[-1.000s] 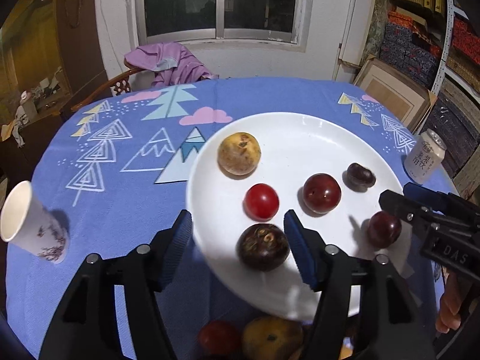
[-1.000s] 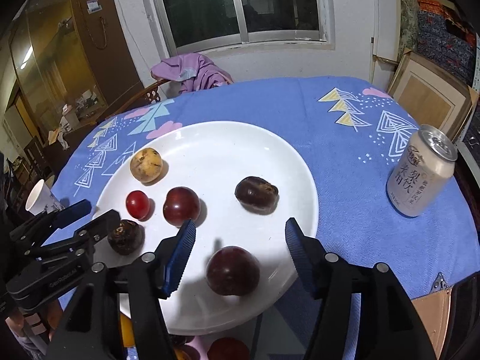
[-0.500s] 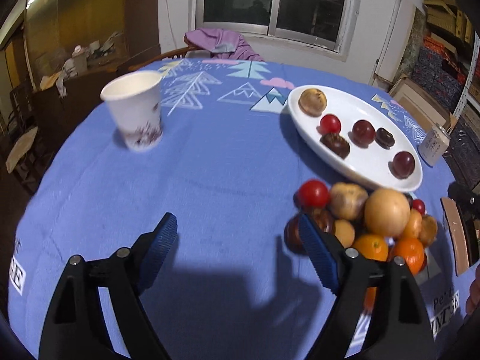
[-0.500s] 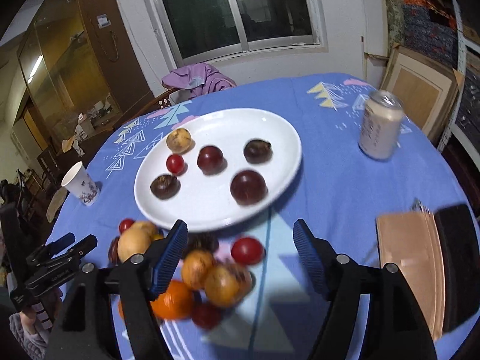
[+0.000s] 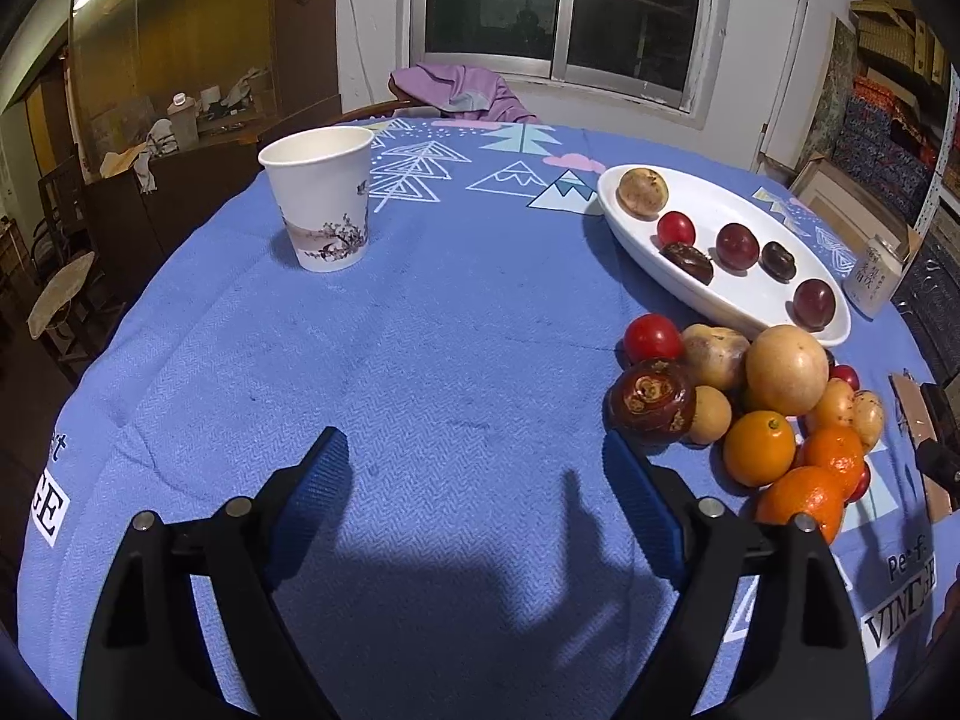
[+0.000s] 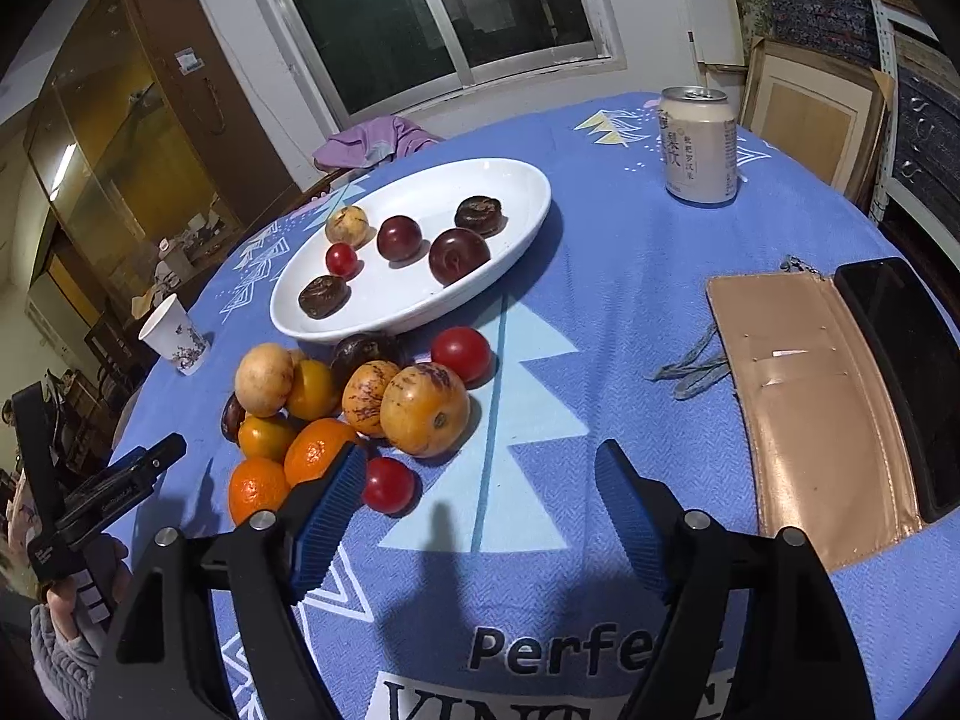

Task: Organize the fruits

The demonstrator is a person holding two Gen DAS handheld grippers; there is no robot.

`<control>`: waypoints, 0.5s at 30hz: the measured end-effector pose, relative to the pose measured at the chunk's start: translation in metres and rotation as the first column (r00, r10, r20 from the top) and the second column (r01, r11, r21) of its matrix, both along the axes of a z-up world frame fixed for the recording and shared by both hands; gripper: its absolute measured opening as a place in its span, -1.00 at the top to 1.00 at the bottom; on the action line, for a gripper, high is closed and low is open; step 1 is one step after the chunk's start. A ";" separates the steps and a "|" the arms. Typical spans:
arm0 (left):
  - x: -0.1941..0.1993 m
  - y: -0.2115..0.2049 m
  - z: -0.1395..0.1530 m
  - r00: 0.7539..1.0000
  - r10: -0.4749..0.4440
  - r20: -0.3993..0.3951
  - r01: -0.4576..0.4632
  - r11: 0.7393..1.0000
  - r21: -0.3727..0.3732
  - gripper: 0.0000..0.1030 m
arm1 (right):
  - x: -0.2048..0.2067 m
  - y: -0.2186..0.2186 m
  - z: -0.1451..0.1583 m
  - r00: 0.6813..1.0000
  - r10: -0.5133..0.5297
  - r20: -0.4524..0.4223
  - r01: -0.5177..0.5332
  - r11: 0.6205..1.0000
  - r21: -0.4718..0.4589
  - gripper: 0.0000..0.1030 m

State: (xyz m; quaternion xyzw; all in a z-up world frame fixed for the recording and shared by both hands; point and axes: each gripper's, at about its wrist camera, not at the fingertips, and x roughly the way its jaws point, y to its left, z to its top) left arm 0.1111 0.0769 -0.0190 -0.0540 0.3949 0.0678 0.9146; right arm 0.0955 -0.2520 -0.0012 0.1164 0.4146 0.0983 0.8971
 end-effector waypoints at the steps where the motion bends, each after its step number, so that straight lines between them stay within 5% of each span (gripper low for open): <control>1: 0.000 -0.001 0.001 1.000 -0.003 0.003 0.003 1.000 0.002 -0.66 | -0.001 0.001 0.000 1.000 0.001 0.002 -0.001 1.000 -0.008 -0.55; 15: -0.001 -0.008 0.004 1.000 -0.012 0.021 0.011 1.000 0.025 -0.73 | -0.022 0.047 -0.002 0.986 0.164 0.036 -0.159 0.981 -0.116 -0.55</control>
